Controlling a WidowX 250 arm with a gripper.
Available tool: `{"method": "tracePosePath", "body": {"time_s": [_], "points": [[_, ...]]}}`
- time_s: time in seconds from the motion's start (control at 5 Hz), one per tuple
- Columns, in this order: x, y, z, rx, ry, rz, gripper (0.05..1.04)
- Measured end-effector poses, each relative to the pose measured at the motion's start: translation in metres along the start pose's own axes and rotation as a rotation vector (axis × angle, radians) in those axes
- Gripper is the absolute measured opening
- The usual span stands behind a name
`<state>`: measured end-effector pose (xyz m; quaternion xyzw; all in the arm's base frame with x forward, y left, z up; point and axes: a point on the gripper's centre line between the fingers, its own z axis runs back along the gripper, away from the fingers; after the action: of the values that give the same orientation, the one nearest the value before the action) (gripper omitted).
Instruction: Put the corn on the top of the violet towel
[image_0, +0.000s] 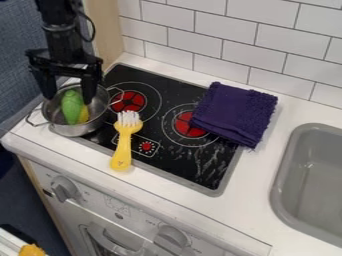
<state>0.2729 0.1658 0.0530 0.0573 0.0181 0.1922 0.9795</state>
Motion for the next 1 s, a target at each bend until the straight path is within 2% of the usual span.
{"method": "tracePosePath", "body": {"time_s": [0.4,0.6,0.8,1.0], "points": [[0.007,-0.003,-0.011,0.019,0.039,0.019,0.972],[0.01,-0.004,-0.011,0.008,0.025,0.009,0.703],[0.008,-0.005,-0.012,0.008,0.028,0.013,0.624],[0.005,-0.006,0.001,0.005,0.007,0.034,0.624]]}}
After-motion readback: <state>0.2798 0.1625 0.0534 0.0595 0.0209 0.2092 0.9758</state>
